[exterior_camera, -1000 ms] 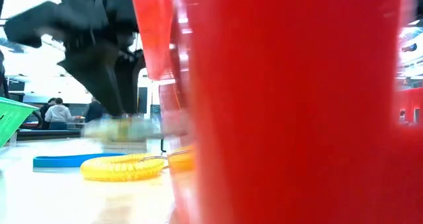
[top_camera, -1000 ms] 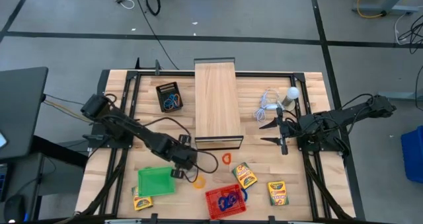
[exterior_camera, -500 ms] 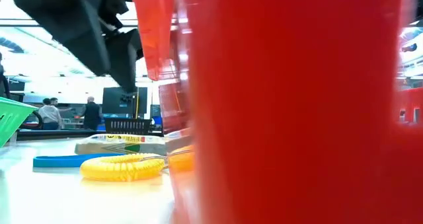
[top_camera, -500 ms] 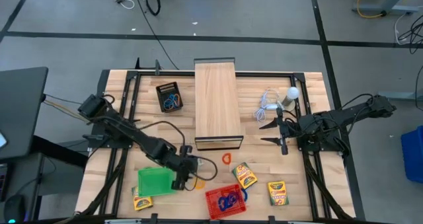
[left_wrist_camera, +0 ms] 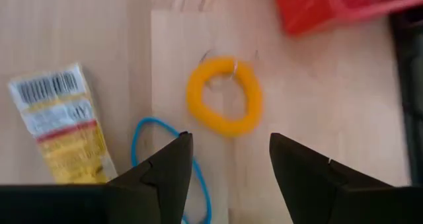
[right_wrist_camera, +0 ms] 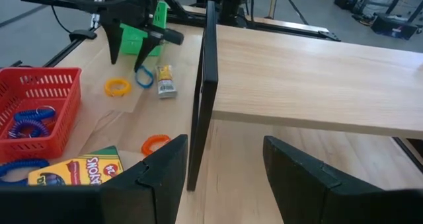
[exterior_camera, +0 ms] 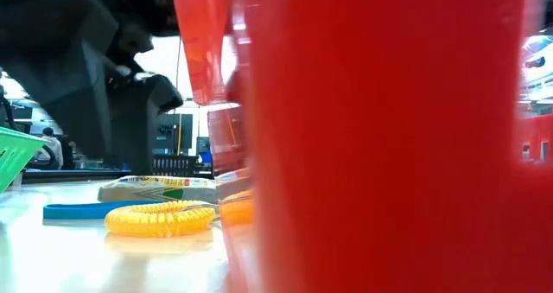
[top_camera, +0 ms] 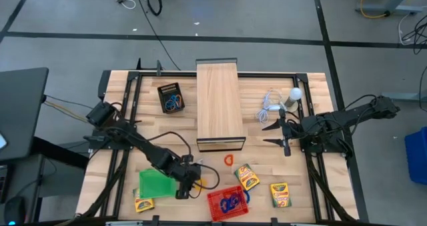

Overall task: Pick & Place Office Desk Supplies
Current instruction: Put the blue rubber band into the black basket

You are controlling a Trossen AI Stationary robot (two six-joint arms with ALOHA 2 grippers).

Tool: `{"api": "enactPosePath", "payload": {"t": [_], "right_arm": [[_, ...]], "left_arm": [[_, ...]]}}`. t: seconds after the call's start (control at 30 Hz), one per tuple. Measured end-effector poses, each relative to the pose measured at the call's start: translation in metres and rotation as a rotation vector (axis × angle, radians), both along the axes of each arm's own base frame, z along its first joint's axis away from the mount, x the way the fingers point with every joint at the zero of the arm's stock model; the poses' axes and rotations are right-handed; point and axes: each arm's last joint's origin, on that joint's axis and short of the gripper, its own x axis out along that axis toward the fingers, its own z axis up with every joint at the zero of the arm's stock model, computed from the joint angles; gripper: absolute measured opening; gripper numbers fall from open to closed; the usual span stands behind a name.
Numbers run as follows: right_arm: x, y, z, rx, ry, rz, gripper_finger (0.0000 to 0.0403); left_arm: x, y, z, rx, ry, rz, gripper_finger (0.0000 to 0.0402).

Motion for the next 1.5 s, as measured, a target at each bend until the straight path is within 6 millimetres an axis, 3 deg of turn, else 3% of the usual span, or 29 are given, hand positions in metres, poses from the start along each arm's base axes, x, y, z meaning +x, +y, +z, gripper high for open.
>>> {"api": "enactPosePath", "payload": {"t": [0.27,0.43,0.57,0.7,0.77,1.07,1.5], "right_arm": [[0.000,0.000,0.000,-0.007,0.000,0.002,0.0206],[0.000,0.000,0.000,-0.009,0.004,0.002,0.0206],[0.000,0.000,0.000,-0.009,0.005,0.001,0.0206],[0.000,0.000,-0.001,-0.012,0.004,-0.006,0.0206],[0.000,0.000,-0.001,-0.013,0.005,-0.007,0.0206],[0.000,0.000,-0.001,-0.014,0.007,-0.008,0.0206],[0.000,0.000,-0.001,-0.013,0.004,-0.008,0.0206]], "left_arm": [[0.000,-0.001,-0.021,0.049,0.052,0.090,0.0202],[0.001,-0.002,-0.030,0.062,0.075,0.106,0.0178],[0.001,-0.002,-0.031,0.067,0.083,0.102,0.0127],[0.002,-0.006,-0.028,0.079,0.071,0.045,0.0038],[0.003,-0.010,-0.026,0.093,0.055,0.014,0.0012],[0.003,-0.035,-0.010,0.175,-0.013,-0.141,0.0003],[0.007,-0.032,0.005,0.327,-0.098,-0.146,0.0001]]}}
